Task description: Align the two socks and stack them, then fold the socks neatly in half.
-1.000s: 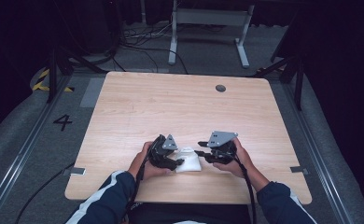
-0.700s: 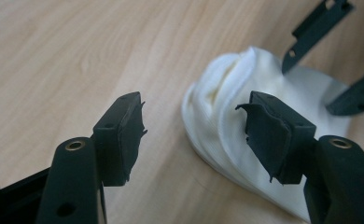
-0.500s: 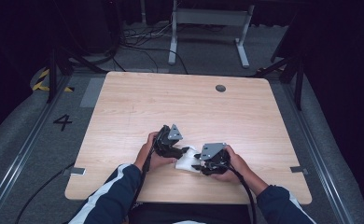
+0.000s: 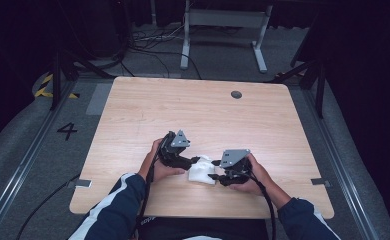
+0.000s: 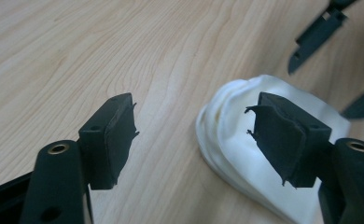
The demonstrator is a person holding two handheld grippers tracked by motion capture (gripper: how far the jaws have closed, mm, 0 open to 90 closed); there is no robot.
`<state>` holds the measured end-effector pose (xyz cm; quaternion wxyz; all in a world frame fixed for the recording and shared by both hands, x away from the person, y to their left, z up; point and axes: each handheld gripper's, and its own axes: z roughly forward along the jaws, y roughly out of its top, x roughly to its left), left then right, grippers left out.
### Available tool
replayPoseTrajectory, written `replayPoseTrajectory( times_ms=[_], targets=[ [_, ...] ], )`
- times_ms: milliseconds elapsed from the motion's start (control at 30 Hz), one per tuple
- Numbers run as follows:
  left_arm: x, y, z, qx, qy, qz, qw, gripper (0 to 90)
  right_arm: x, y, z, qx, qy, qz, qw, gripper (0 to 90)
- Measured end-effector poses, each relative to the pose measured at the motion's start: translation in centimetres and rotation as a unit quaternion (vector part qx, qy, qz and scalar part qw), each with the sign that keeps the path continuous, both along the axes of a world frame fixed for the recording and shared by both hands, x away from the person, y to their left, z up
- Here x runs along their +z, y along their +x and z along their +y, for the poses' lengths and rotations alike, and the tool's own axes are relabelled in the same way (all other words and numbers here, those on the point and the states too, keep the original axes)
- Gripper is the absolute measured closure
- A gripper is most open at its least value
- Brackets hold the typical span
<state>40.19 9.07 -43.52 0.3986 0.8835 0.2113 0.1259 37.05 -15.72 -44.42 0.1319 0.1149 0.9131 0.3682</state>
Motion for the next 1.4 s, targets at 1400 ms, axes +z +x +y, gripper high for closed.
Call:
replayPoseTrajectory(
  times_ms=[1400],
  targets=[
    [-1.7, -6.7, 14.3, 0.079, 0.098, -0.012, 0.9920, 21.9, -0.9, -3.7, -18.3, -0.211, 0.011, -0.006, 0.9774, 33.4]
  ],
)
